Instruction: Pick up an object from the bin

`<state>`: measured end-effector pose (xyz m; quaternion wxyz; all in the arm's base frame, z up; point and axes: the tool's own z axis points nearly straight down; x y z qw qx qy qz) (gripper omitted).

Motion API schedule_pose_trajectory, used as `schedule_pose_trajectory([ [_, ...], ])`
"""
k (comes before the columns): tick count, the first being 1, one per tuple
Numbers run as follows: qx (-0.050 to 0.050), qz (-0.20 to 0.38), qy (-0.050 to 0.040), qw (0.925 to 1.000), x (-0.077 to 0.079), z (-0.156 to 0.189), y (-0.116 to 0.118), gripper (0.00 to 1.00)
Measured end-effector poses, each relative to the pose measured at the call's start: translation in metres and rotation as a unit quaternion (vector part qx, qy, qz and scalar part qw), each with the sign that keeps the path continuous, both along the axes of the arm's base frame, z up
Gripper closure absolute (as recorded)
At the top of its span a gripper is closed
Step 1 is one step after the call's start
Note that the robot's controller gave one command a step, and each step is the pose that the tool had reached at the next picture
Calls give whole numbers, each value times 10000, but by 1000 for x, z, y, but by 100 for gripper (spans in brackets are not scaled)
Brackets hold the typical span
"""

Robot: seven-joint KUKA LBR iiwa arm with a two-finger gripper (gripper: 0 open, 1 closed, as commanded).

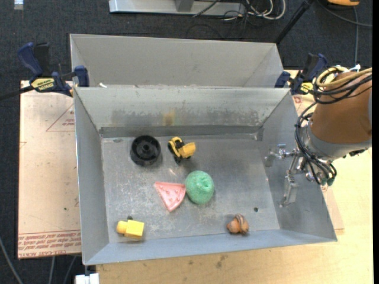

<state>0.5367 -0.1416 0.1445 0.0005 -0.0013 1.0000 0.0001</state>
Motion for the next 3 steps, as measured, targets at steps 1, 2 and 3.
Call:
schedule_pose_trajectory([
  [1,0,-1,0,10000,0,0,0,0],
  [2,-6,-357,-26,9994,0,-38,40,0],
  [3,10,78,15,10000,3,-65,82,0],
])
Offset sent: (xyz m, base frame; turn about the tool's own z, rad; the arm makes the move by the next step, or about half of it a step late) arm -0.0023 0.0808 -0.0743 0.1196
